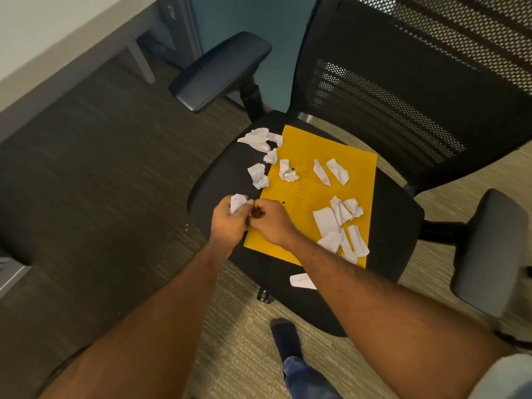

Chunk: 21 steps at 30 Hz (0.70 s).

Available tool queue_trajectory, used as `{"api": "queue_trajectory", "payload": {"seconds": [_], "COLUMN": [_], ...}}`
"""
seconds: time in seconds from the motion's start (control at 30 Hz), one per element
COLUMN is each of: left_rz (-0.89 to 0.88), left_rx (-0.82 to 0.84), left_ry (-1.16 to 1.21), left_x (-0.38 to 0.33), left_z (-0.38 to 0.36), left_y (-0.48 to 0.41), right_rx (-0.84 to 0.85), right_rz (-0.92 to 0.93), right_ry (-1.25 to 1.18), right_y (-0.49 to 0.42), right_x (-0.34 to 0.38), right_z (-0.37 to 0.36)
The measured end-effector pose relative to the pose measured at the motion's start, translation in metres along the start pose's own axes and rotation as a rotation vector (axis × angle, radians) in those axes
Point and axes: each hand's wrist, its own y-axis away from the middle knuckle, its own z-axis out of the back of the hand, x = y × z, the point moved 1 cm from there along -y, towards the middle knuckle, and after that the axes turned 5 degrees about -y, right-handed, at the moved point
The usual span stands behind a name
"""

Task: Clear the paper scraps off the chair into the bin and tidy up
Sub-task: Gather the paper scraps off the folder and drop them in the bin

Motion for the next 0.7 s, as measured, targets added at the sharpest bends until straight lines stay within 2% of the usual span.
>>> {"api": "queue_trajectory", "payload": {"seconds": [0.07, 0.13, 0.2, 0.27, 0.4, 0.5, 0.6, 0.7], "left_rz": [0.046, 0.105, 0.151, 0.176, 0.127, 0.102, 0.088, 0.079], "left_rx": [-0.061, -0.129, -0.172, -0.192, -0.167, -0.140, -0.112, -0.102], "left_ry": [0.058, 0.109, 0.123, 0.140, 0.132, 0.138, 0.117, 0.105], "left_x": [-0.002, -0.004, -0.005, -0.004, -0.002, -0.004, -0.003, -0.002], "left_z": [0.005, 0.013, 0.019, 0.024, 0.029, 0.032, 0.034, 0.032], "left_y": [-0.006, -0.011, -0.014, -0.016, -0.020, -0.024, -0.027, -0.030], "right_rx": [0.004, -0.101, -0.267, -0.357, -0.265, -0.221, -0.214, -0.261], "right_rz": [-0.002, 0.008, 0.073, 0.121, 0.012, 0.011, 0.065, 0.144], "right_ry": [-0.039, 0.012, 0.252, 0.497, 0.779, 0.884, 0.910, 0.789], "right_y": [-0.004, -0.011, -0.023, -0.037, -0.061, -0.067, -0.067, -0.057], "right_x": [0.006, 0.013, 0.021, 0.027, 0.025, 0.019, 0.015, 0.015], "right_z": [0.005, 0.010, 0.014, 0.016, 0.013, 0.011, 0.011, 0.010]}}
